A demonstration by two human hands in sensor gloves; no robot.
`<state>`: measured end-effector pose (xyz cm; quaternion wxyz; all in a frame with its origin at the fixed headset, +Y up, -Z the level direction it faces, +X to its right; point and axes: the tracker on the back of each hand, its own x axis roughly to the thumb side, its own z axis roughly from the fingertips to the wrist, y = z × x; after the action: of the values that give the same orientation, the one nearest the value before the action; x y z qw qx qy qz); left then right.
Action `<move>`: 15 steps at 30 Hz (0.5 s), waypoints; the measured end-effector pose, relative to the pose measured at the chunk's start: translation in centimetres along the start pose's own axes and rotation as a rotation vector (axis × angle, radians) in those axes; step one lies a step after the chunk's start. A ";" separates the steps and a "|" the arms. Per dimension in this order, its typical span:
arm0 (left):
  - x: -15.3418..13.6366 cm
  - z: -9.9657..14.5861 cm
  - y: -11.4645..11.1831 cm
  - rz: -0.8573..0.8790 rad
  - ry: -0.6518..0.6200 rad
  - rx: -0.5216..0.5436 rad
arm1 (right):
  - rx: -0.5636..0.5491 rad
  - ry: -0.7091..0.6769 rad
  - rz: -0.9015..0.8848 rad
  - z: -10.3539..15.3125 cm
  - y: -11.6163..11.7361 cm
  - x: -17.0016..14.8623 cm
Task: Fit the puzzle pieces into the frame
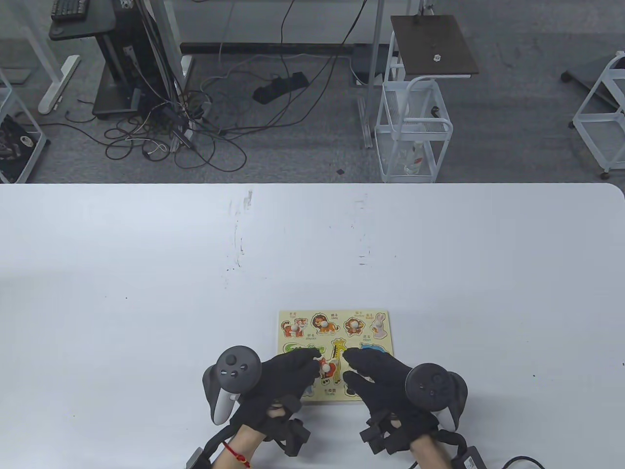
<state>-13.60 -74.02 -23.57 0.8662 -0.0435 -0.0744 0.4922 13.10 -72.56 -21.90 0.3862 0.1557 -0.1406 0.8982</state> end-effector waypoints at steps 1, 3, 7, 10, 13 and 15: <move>0.0 0.0 0.0 -0.007 0.004 -0.001 | -0.014 -0.036 0.027 0.1 0.0 0.4; 0.1 0.1 -0.1 -0.026 0.006 -0.003 | -0.062 -0.119 0.134 0.5 0.0 1.5; 0.3 0.1 -0.5 -0.053 0.013 -0.016 | -0.098 -0.276 0.339 1.3 0.4 3.9; 0.5 0.1 -0.9 -0.066 0.008 -0.043 | -0.081 -0.292 0.355 1.4 1.0 4.1; 0.8 0.2 -1.1 -0.067 0.003 -0.065 | -0.071 -0.299 0.374 1.6 1.4 4.3; 0.8 0.1 -1.3 -0.060 -0.006 -0.079 | -0.078 -0.304 0.389 1.6 1.4 4.4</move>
<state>-12.15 -74.00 -23.20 0.8779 -0.0739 -0.0974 0.4629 9.49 -71.23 -18.95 0.1862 0.2441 -0.2589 0.9158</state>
